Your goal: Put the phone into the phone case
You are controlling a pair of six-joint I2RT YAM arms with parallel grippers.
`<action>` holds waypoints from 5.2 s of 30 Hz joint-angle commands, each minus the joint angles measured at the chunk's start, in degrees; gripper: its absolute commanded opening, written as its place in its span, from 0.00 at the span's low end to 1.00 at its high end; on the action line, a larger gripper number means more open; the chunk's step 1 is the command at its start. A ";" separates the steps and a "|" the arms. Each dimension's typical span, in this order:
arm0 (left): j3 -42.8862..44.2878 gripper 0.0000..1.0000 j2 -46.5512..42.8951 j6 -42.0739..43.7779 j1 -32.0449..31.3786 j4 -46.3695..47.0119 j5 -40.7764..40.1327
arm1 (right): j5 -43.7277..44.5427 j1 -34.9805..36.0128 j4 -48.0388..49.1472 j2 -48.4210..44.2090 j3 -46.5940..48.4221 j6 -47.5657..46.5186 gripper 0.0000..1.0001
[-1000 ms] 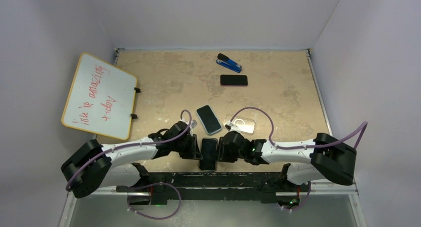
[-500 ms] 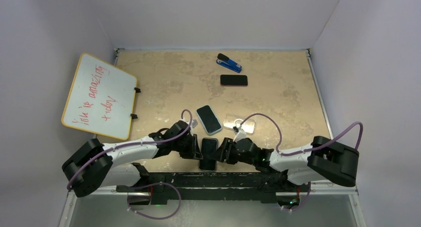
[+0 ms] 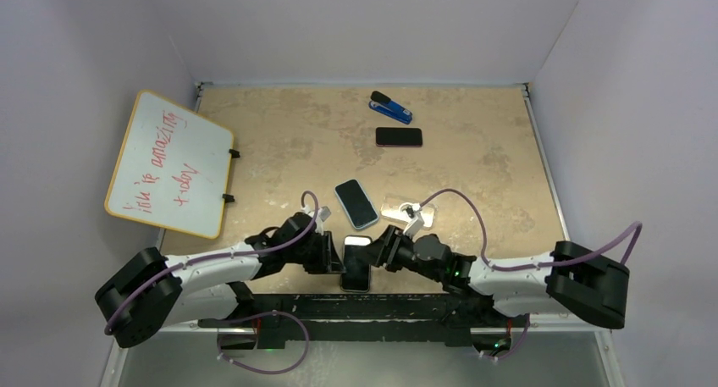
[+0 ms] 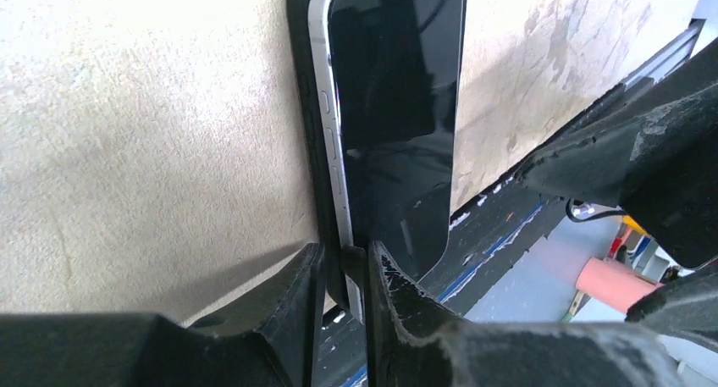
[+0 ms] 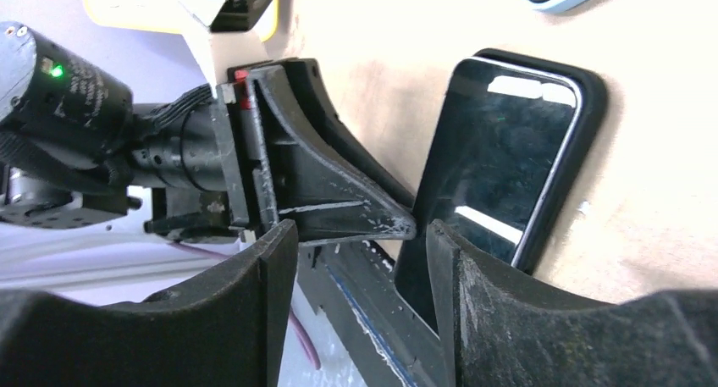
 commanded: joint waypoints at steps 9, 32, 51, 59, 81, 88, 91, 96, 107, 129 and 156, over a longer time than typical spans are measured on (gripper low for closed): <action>5.83 0.43 -2.45 3.24 2.19 -7.52 -4.11 | 6.16 0.24 -25.88 -5.51 3.93 3.48 0.72; 5.30 0.12 4.54 6.04 4.88 -3.85 1.68 | -3.08 0.23 14.20 12.85 0.63 1.83 0.74; 10.09 0.71 -12.13 5.43 5.34 -10.71 4.07 | -0.19 -0.40 -2.29 -3.33 1.81 -3.16 0.00; 20.89 0.93 -20.93 15.58 5.56 -22.65 4.39 | -5.55 -0.99 -16.01 -20.75 7.24 -11.69 0.00; 32.40 0.98 -24.97 20.38 5.62 -26.07 3.88 | -12.32 -0.99 -3.86 -34.04 3.31 -10.37 0.00; 22.96 0.89 -27.22 13.05 5.64 -8.08 14.13 | -15.47 -1.01 4.26 -30.54 4.25 -7.80 0.00; 20.50 0.77 -26.77 10.30 5.62 -3.74 15.91 | -15.93 -0.99 8.66 -28.75 3.46 -6.03 0.00; 17.17 0.47 -27.39 4.94 5.65 3.13 15.57 | -16.74 -0.99 10.91 -27.18 2.84 -5.13 0.00; 10.00 0.00 -29.80 -9.25 5.67 12.55 10.97 | -12.10 -0.99 -4.90 -30.38 5.56 -7.34 0.48; 12.20 0.70 -28.33 -7.83 5.68 5.71 16.91 | 8.42 -1.10 -17.61 -32.17 9.51 3.99 0.00; -0.96 0.57 -17.76 -15.28 5.53 28.82 18.64 | 13.83 -1.08 -2.78 -28.65 0.74 16.31 0.00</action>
